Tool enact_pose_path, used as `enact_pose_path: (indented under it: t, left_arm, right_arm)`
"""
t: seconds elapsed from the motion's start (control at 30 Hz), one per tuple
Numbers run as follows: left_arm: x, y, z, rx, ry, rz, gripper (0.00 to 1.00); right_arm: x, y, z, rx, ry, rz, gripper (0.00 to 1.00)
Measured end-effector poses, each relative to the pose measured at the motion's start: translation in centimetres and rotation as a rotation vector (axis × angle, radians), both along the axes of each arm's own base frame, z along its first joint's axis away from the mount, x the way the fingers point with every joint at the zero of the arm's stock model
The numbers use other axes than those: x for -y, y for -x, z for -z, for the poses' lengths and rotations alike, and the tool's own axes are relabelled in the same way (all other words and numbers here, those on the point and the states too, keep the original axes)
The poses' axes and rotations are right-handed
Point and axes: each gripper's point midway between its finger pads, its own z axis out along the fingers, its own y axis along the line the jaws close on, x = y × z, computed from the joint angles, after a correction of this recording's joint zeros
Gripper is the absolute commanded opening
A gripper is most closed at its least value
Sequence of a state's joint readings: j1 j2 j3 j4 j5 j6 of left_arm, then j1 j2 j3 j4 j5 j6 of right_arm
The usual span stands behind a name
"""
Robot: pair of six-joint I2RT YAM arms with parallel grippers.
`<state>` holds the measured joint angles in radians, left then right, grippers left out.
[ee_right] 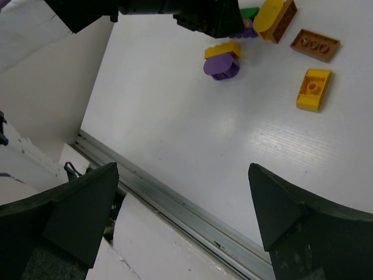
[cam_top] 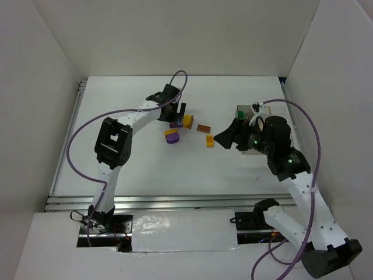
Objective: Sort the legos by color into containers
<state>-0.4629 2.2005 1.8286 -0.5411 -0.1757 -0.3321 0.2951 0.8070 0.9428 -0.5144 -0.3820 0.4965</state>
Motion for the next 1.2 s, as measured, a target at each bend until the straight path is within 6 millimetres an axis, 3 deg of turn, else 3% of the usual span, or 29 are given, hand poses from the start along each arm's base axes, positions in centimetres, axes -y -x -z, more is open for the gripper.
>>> enact_pose_path:
  t: [0.17,0.3,1.0,1.2]
  left_arm:
    - [1.3,-0.3,-0.3,0.031,-0.002,0.160,0.99]
    - [2.3,-2.4,-1.5,0.087,-0.001,0.194,0.99]
    - [1.0,-2.5,1.1,0.057,-0.017,0.026,0.95]
    - [0.9,-2.4,1.6,0.062,0.002,-0.015,0.85]
  right_arm:
    - [-0.5,0.6,1.0,-0.025,-0.005,-0.041,1.00]
    - [-0.6,0.7,1.0,-0.021,-0.003,-0.055,1.00]
    - [-0.8,0.9,1.5,-0.023,-0.002,-0.072,1.00]
    - [-0.8,0.9,1.6,-0.022,-0.001,-0.073,1.00]
